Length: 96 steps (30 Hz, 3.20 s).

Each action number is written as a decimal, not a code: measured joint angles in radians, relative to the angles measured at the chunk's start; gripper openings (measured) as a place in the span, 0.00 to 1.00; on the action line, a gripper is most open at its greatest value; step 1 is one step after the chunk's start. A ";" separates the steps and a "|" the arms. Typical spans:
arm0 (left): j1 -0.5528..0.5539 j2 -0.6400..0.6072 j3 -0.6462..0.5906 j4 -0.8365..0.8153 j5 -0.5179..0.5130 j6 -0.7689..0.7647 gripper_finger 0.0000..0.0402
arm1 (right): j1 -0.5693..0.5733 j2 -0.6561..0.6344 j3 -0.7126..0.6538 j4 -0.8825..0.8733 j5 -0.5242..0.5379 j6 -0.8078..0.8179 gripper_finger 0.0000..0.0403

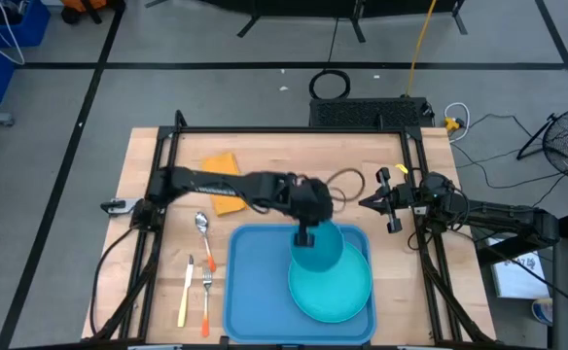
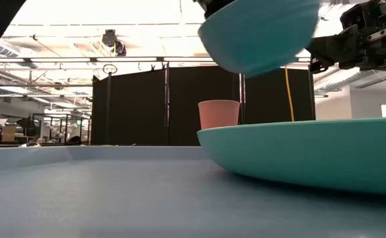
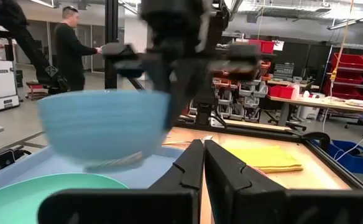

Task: Set up tray
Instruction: Put the blue bowl on the top of the blue plate, then put the pink cup on the blue serving tray to the top of the blue plate

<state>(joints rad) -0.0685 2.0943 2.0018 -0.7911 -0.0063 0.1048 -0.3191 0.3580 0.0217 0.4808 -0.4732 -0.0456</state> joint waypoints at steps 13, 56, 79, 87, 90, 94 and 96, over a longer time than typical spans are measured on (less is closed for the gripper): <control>-0.053 0.176 -0.001 0.093 0.042 -0.154 0.02 | 0.000 0.000 0.000 -0.015 0.031 0.009 0.02; -0.098 0.280 0.000 0.220 0.133 -0.174 0.15 | 0.000 0.024 0.000 -0.055 0.035 0.026 0.02; -0.104 0.276 0.000 0.237 0.109 -0.083 0.46 | 0.000 0.025 0.000 -0.060 0.035 0.026 0.02; -0.103 0.269 0.082 0.178 0.082 -0.014 0.58 | 0.000 0.025 0.000 -0.061 0.035 0.026 0.02; -0.105 0.267 0.197 0.044 0.060 0.025 0.60 | 0.000 0.025 0.000 -0.062 0.035 0.026 0.02; -0.121 0.259 0.351 -0.210 -0.080 0.115 0.61 | 0.000 0.025 0.000 -0.062 0.034 0.026 0.02; -0.127 0.207 0.330 -0.281 -0.165 0.137 0.59 | 0.000 0.024 0.000 -0.062 0.032 0.026 0.02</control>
<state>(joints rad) -0.1959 2.3018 2.3321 -1.0719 -0.1713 0.2419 -0.3191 0.3824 0.0218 0.4188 -0.4409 -0.0196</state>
